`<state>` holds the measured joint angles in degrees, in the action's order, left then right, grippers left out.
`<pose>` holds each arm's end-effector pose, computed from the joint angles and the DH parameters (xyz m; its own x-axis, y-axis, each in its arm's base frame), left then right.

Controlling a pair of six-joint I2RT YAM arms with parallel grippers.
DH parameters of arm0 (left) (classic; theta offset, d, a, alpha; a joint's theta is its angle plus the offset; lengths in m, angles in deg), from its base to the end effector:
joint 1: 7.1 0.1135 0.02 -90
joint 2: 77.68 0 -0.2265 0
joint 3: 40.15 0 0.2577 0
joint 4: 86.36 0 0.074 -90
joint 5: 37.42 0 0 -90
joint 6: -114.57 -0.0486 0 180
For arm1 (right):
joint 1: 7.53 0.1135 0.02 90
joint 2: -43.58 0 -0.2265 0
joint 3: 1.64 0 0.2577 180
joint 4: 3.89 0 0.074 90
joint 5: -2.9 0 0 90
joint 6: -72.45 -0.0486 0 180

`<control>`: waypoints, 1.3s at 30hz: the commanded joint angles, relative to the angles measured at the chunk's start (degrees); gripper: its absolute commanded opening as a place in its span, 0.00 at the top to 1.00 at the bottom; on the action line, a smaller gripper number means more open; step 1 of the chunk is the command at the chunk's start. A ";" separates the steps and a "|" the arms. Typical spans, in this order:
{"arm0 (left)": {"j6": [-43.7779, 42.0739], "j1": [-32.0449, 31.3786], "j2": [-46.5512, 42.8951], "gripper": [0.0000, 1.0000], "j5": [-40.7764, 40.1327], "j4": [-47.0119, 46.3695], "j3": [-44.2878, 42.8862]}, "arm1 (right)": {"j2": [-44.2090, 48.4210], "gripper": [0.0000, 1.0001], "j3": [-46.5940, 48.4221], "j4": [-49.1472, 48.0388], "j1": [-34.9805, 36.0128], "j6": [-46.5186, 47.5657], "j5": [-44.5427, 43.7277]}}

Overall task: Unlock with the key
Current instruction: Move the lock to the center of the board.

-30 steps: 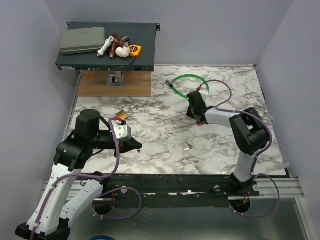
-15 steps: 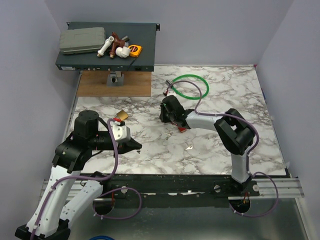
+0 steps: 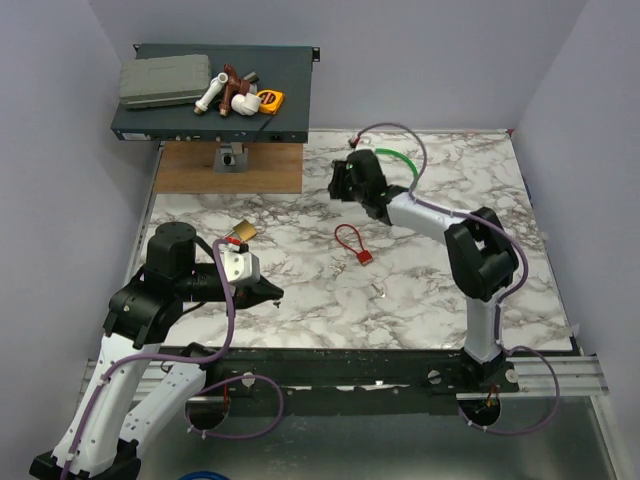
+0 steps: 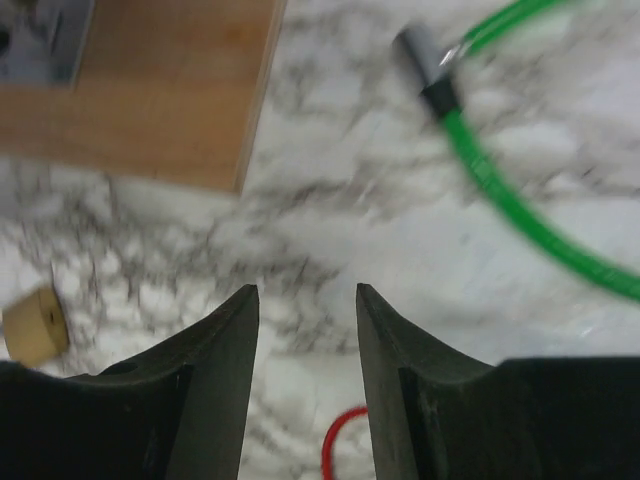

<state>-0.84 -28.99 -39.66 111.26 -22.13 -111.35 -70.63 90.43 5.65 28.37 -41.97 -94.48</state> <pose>0.1166 -0.0916 0.3428 -0.0577 0.2636 -0.9629 0.9938 0.1067 -0.0304 0.3727 0.2621 0.1588 -0.5912 0.0782 -0.8028 -0.2730 0.9171 0.2904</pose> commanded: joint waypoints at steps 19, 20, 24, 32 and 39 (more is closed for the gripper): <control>1.41 -0.25 -0.76 1.00 1.13 0.21 -1.45 | -19.75 0.60 19.27 5.37 -9.88 1.23 -4.90; 1.37 -0.21 -0.77 1.00 1.09 0.21 -1.50 | -19.54 0.61 18.48 5.33 -9.89 0.91 -4.24; 1.37 -0.24 -1.03 1.00 0.92 -0.13 -1.59 | -17.84 0.70 13.47 4.49 -9.89 -0.24 -1.29; 1.60 -0.21 -1.10 1.00 0.99 0.11 -1.85 | -8.73 0.81 -3.82 -4.33 -4.25 -1.81 0.02; 1.65 -0.26 -1.37 1.00 1.13 0.06 -1.54 | -0.88 0.82 -17.04 -9.19 3.45 -1.51 0.41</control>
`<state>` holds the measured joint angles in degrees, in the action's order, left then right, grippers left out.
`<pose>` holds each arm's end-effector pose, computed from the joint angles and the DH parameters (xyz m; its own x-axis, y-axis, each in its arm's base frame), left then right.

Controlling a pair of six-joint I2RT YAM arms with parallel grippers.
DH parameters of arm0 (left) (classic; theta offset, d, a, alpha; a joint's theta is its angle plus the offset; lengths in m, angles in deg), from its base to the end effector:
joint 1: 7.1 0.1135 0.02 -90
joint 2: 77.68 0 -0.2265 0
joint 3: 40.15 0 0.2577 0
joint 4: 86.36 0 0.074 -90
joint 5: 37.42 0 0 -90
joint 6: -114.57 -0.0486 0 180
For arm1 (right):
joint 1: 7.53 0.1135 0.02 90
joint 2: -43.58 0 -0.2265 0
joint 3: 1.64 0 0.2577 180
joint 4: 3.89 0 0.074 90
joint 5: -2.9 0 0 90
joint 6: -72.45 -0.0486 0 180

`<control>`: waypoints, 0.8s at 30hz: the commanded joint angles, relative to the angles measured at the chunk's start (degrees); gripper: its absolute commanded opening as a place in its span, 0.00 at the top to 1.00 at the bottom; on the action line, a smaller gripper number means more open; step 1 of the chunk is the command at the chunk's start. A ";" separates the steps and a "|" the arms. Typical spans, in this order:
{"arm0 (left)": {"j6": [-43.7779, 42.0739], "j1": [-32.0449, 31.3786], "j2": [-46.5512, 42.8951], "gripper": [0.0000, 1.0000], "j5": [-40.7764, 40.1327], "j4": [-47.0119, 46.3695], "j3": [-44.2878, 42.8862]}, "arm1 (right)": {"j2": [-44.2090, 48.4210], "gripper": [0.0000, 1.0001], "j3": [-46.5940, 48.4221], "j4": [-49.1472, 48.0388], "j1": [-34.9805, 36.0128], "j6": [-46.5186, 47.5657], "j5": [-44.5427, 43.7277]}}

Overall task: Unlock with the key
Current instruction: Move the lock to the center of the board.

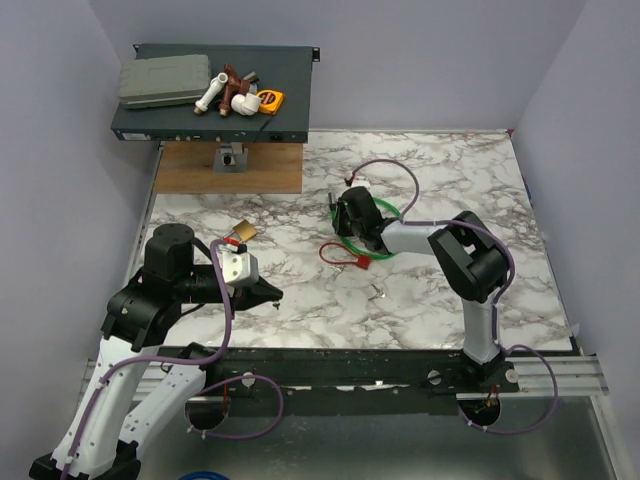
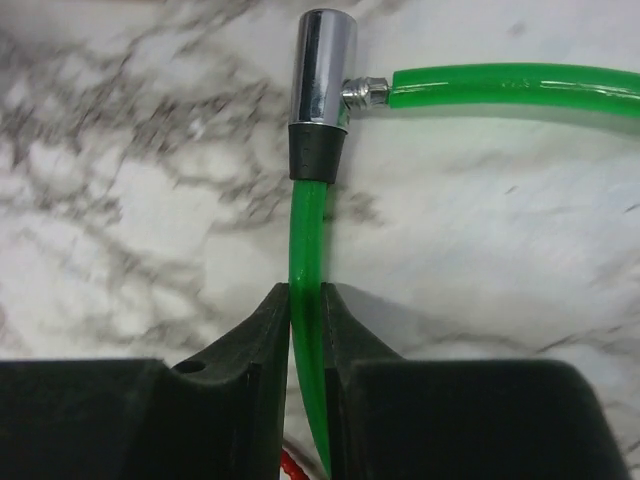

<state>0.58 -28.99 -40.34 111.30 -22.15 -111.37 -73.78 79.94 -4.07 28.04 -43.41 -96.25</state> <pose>0.1140 -0.0906 0.3444 -0.0711 0.2561 -0.9640 0.9927 0.1124 -0.0434 0.3562 0.2452 0.0930 -0.6307 0.0784 -0.7721 -0.2156 0.9380 0.2714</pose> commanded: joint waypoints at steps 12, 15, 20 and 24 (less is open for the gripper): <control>1.10 -0.21 -0.77 1.00 1.40 -0.78 -1.13 | 9.67 0.59 -0.14 1.61 5.57 6.59 -0.09; 1.31 -0.25 -0.70 1.00 1.47 -0.82 -1.34 | 6.68 0.52 4.03 -0.18 7.54 7.48 5.34; 1.62 -0.24 -0.34 1.00 1.76 -0.82 -1.85 | -3.62 0.48 14.67 0.62 12.28 8.13 12.87; 1.83 -0.20 -0.25 1.00 2.00 -0.73 -2.26 | -10.67 0.45 21.00 -1.34 14.48 6.53 15.38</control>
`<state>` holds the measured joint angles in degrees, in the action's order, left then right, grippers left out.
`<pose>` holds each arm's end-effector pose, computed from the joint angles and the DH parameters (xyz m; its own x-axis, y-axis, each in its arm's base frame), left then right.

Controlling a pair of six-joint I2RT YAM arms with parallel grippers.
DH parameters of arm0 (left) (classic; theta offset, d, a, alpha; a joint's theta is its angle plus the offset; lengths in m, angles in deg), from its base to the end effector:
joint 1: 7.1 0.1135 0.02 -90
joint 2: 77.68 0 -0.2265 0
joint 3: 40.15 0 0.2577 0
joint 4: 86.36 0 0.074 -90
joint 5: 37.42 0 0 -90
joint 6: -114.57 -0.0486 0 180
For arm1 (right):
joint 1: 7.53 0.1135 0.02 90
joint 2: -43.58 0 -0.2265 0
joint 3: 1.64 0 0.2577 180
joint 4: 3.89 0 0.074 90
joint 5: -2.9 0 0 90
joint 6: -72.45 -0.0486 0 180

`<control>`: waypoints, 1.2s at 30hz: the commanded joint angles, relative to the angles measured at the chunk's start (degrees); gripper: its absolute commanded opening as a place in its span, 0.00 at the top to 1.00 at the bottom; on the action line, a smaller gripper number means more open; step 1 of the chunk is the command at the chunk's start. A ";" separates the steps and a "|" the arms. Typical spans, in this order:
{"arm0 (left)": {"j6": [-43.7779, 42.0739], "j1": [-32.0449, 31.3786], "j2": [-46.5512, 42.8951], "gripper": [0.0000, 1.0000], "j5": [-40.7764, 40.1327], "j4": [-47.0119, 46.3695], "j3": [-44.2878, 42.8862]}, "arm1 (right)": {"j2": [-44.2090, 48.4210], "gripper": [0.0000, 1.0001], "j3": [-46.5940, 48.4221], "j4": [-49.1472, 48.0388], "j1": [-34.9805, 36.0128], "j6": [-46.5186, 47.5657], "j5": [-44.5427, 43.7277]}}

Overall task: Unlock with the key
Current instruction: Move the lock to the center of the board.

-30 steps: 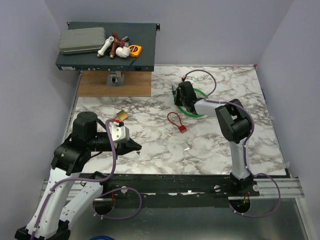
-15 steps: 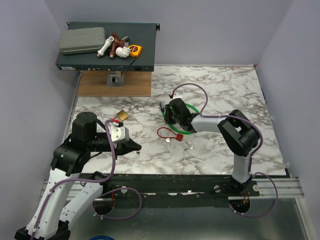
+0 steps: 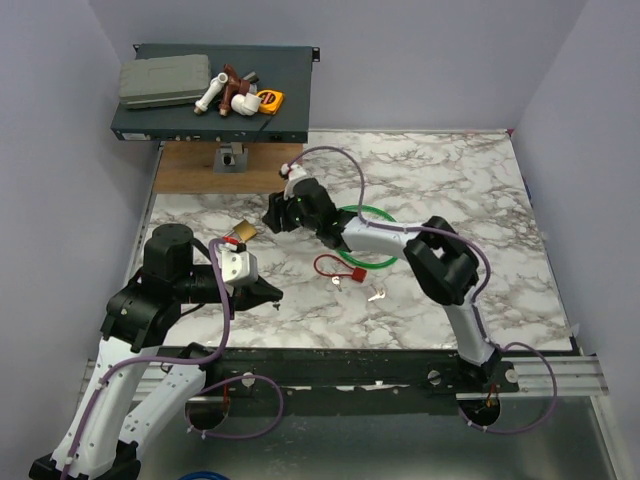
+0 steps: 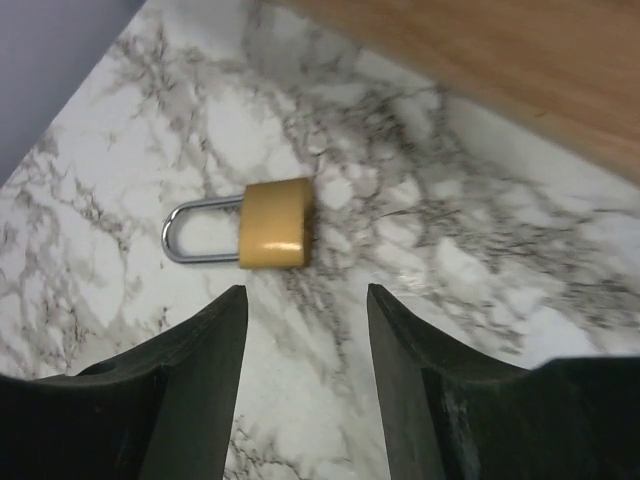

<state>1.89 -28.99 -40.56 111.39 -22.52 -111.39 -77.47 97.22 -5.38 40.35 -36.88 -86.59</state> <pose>0.1133 -0.0903 0.3456 -0.0842 0.2490 -0.9648 0.9916 0.1165 -0.0564 0.3284 0.3638 0.1669 -0.4711 -0.0275 -0.8817 -0.6267 0.7138 0.3126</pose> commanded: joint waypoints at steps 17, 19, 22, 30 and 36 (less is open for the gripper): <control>1.66 -0.23 -1.68 1.00 3.33 0.69 -2.69 | -26.10 0.25 29.90 10.63 10.39 10.99 -17.47; 1.75 -0.22 -1.86 1.00 3.57 0.78 -2.73 | -27.48 0.25 31.32 12.58 10.57 11.64 -19.72; 1.76 -0.25 -1.90 1.00 3.77 0.87 -2.91 | -28.52 0.25 32.05 14.43 10.63 11.99 -20.63; 2.28 -0.18 -1.80 1.00 3.86 0.70 -3.48 | -28.09 0.28 31.11 17.51 10.80 12.38 -20.73; 2.59 -0.25 -1.80 1.00 3.93 0.56 -3.61 | -22.88 0.32 22.15 17.07 10.77 11.23 -21.08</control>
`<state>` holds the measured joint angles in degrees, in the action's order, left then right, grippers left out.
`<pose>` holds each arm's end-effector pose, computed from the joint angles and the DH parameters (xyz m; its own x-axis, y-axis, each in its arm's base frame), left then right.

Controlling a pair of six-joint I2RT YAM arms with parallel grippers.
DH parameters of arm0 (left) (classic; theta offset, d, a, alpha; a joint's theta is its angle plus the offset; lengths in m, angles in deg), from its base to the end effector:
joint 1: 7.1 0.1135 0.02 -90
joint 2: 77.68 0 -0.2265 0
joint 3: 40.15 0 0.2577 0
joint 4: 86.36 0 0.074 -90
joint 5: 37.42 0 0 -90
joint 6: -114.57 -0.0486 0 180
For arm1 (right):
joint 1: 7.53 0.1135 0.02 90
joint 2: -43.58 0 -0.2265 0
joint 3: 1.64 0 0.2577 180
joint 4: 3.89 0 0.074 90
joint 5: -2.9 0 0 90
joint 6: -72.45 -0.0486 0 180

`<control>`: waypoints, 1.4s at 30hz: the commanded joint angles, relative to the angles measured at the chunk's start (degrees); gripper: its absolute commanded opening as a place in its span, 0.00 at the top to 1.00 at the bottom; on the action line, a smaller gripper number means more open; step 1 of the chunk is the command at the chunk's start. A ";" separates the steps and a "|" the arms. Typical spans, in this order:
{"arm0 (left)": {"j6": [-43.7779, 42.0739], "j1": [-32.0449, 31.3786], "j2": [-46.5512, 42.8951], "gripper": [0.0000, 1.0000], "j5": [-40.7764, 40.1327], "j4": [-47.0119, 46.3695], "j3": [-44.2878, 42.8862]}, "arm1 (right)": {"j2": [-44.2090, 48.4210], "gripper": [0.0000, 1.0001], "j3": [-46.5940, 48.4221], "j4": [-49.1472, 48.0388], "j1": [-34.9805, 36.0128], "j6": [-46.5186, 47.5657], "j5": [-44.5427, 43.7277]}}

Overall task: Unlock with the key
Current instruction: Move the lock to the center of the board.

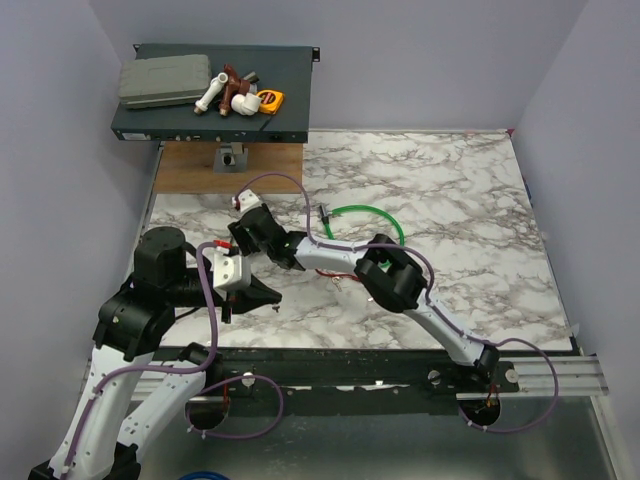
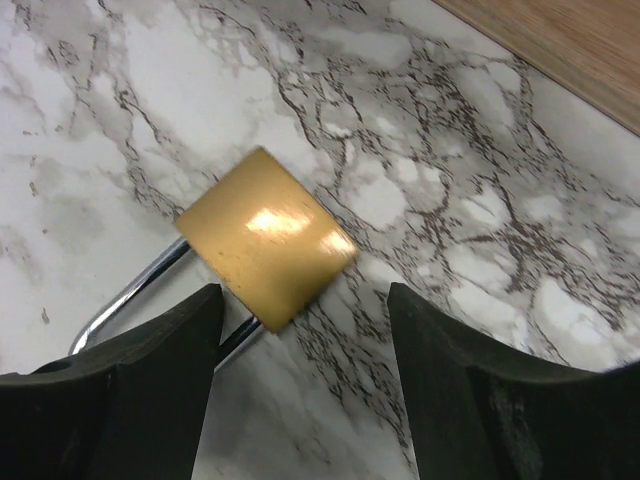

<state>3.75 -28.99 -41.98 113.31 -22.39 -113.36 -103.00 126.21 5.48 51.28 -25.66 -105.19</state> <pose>0.1030 -0.0871 0.3590 -0.0641 0.2130 -0.9749 0.9947 0.0929 -0.0451 0.3025 0.4705 0.0989 -0.3362 -0.2964 -0.8939 -0.6302 0.7762 -0.0203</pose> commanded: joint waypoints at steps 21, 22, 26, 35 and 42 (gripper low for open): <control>3.07 -0.36 0.15 1.00 2.95 -2.01 -0.83 | 43.45 0.38 -51.47 -3.20 -0.16 -11.40 -2.10; 3.53 -0.31 0.16 1.00 3.00 -2.52 -0.66 | 46.57 0.38 -53.15 -4.97 -0.20 -10.99 -1.44; 4.55 -0.39 0.35 1.00 3.17 -3.91 -0.18 | 62.17 0.38 -62.87 -14.73 -0.34 -9.07 3.40; 5.17 -0.52 1.35 1.00 3.01 -5.23 -0.36 | 86.51 0.37 -87.97 -42.21 -0.81 -9.16 29.34; 5.85 -0.48 1.97 1.00 2.64 -6.44 -0.33 | 84.29 0.39 -89.10 -57.22 -0.86 -14.68 44.11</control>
<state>8.58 -29.32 -40.36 114.82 -27.01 -113.86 -16.58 34.87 -39.63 50.49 -37.25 -73.65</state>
